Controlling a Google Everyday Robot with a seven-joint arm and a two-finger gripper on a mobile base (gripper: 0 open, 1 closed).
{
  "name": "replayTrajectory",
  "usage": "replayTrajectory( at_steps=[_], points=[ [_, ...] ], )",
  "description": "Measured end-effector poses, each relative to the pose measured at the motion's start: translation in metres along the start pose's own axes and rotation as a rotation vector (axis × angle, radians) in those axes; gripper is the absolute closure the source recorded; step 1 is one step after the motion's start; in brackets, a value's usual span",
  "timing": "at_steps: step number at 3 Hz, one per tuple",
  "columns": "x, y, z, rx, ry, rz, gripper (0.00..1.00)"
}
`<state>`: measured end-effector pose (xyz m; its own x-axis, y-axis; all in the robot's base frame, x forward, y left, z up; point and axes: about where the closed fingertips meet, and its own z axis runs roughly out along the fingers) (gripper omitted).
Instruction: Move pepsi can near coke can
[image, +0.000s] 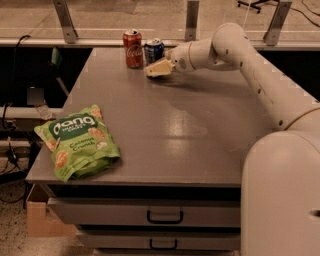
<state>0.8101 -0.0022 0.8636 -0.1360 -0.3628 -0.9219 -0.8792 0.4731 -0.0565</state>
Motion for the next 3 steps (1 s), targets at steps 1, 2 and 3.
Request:
replayTrajectory(
  at_steps=[1, 2, 3],
  points=[
    [0.004, 0.004, 0.002, 0.007, 0.006, 0.016, 0.00],
    [0.006, 0.008, 0.002, 0.013, 0.004, 0.028, 0.00],
    [0.003, 0.004, -0.030, 0.047, 0.006, 0.006, 0.00]
  ],
)
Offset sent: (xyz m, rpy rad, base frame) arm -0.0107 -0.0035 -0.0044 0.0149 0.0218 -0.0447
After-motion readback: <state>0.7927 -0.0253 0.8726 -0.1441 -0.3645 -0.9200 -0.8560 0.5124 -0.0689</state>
